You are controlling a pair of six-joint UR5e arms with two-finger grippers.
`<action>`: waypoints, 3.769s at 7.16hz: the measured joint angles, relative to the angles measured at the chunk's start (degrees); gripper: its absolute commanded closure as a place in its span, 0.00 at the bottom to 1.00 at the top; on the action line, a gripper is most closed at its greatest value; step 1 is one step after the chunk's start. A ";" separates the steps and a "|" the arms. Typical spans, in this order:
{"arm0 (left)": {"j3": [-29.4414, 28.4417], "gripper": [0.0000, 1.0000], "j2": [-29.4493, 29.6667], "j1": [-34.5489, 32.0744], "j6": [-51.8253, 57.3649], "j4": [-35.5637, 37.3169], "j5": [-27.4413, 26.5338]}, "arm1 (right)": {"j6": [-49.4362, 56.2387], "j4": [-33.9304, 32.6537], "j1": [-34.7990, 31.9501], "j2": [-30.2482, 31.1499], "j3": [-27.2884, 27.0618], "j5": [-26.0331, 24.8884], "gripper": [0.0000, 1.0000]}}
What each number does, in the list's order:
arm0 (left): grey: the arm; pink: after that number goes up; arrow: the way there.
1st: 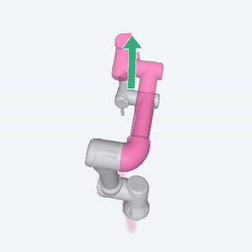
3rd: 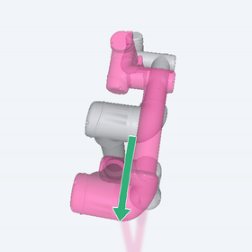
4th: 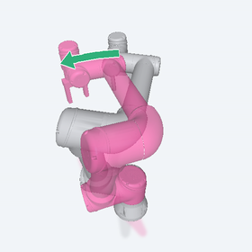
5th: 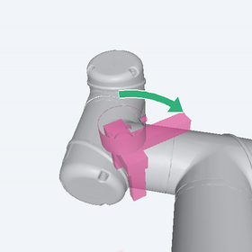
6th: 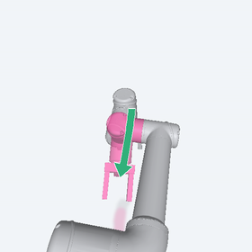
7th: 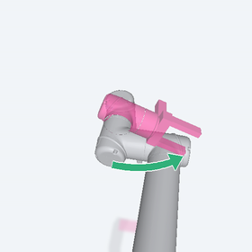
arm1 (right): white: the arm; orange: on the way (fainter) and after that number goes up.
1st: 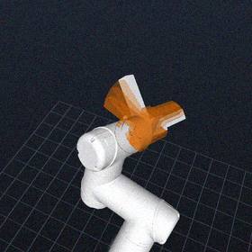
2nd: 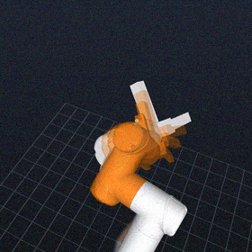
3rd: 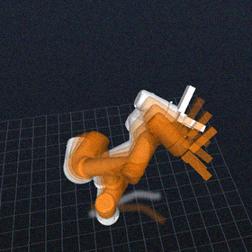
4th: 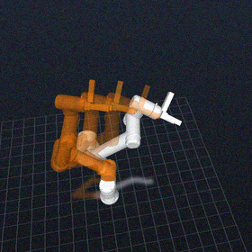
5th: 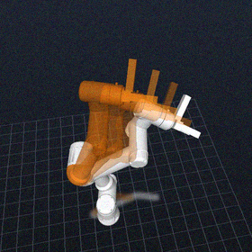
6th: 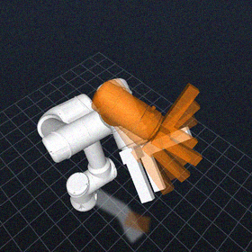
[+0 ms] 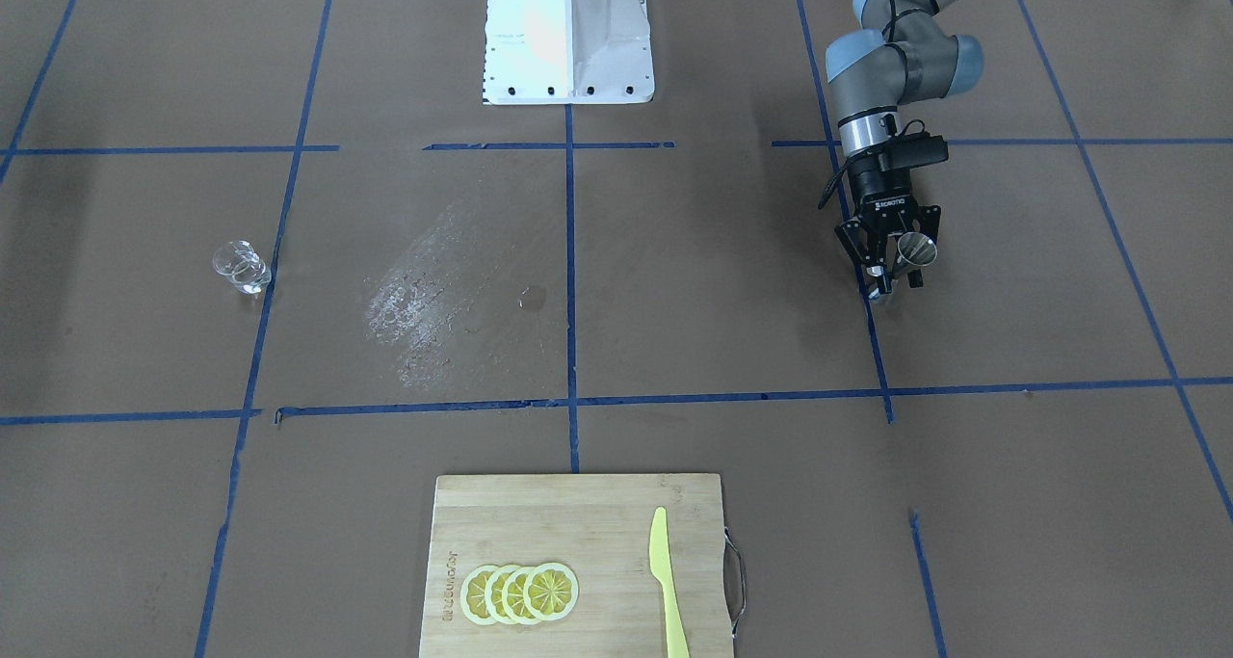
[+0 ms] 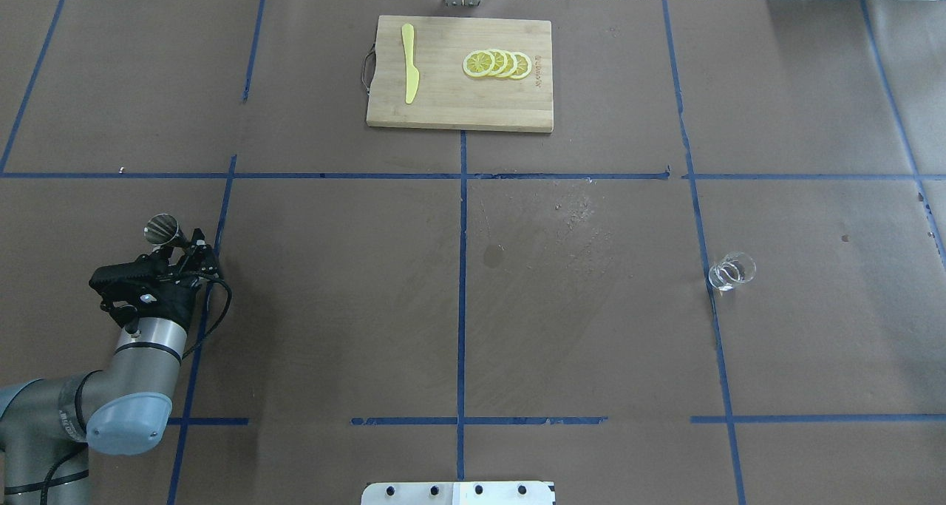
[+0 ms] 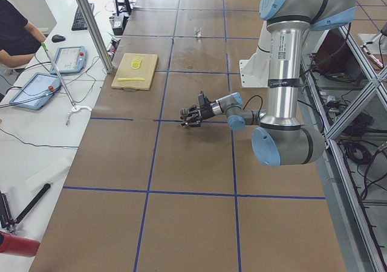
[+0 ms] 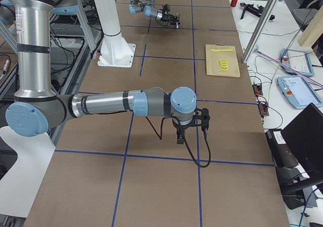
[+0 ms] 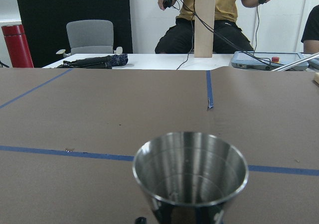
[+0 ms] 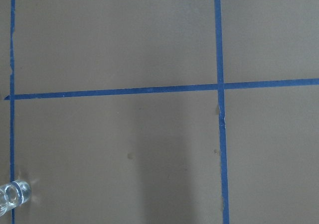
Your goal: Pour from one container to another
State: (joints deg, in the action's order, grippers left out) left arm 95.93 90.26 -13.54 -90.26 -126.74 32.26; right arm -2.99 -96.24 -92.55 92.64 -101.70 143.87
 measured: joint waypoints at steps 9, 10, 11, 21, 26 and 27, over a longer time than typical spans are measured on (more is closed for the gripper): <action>-0.13 0.96 0.49 -0.16 0.00 0.00 -1.22 | 0.00 0.00 0.00 0.00 0.00 0.09 0.00; -0.15 1.00 0.48 -0.17 0.00 0.00 -1.25 | 0.00 0.00 0.00 0.00 0.00 0.09 0.00; 0.07 1.00 0.46 -0.24 0.00 0.00 -1.29 | -0.02 0.00 0.00 0.00 -0.04 0.11 0.00; 12.44 1.00 6.29 -0.90 18.39 -4.96 0.70 | -46.98 29.12 22.36 10.96 -18.79 -15.62 0.00; 11.96 1.00 10.76 -1.17 39.49 -20.86 5.90 | -63.03 46.91 41.29 15.32 -19.87 -33.69 0.00; 11.41 1.00 12.34 -1.16 39.97 -20.79 6.03 | -66.24 48.52 47.07 15.61 -20.25 -40.18 0.00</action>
State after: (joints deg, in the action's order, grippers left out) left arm 107.34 102.60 -14.69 -50.29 -147.53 38.29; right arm -69.23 -47.72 -45.48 108.24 -121.94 103.69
